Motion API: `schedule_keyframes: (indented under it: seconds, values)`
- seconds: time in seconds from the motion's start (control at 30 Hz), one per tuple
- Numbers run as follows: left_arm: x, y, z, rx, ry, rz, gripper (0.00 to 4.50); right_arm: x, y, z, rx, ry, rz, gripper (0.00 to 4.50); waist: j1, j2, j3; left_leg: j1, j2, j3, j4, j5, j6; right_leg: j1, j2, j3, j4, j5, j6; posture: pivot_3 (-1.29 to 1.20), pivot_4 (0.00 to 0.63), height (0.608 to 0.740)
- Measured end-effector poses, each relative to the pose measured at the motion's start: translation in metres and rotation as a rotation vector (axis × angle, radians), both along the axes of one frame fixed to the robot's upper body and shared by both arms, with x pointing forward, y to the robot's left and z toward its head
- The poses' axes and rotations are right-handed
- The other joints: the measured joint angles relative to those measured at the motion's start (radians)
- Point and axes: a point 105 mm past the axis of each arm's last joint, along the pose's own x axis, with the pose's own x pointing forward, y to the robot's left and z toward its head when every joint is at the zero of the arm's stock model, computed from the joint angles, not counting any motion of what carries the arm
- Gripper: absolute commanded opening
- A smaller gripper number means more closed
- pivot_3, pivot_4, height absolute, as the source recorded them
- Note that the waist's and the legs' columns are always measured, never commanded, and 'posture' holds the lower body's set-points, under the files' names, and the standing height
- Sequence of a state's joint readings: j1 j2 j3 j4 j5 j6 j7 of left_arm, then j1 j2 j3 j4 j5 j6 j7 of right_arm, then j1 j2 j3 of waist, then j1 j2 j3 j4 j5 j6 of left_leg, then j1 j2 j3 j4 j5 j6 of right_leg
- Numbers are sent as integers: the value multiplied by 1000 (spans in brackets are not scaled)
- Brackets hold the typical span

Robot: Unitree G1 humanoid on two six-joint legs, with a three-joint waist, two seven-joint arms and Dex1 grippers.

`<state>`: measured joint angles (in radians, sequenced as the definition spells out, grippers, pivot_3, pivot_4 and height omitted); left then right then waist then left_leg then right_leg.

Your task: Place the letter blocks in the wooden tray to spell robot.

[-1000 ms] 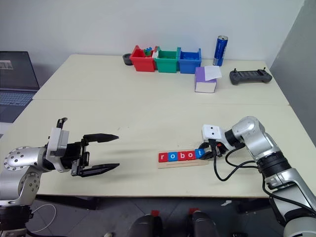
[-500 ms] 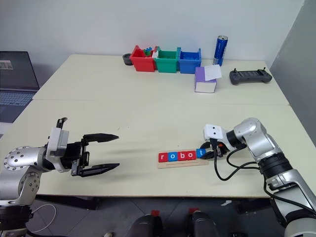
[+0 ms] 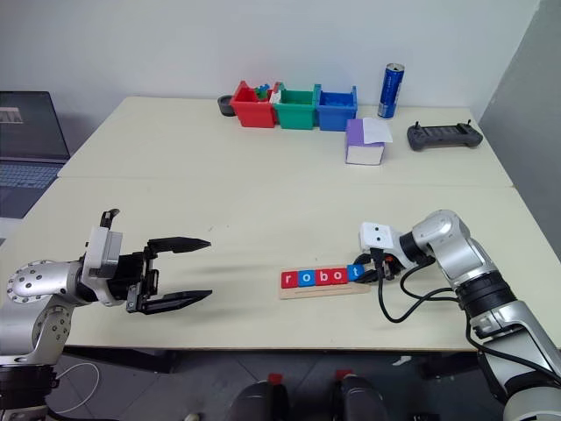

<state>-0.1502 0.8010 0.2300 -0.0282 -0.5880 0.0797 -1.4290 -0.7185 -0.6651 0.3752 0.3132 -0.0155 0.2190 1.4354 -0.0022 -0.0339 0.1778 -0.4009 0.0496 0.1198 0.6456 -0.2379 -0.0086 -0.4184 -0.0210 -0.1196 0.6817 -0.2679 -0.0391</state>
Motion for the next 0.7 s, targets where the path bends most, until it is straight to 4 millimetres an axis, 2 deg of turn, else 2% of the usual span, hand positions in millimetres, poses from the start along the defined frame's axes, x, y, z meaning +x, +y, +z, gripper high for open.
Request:
schedule_keyframes:
  seconds: [0.6,0.7]
  values:
    - [1,-1,2,0,-8,-1,4500,-4,-1,1,-16,5,20,1453,0,0,0,0,0,0,0,0,0,0,0,0,0,0,0,0,150,740]
    - [1,-1,2,-1,-8,1,4500,-4,-1,0,-17,5,20,2449,0,0,0,0,0,0,0,0,0,0,0,0,0,0,0,0,150,740]
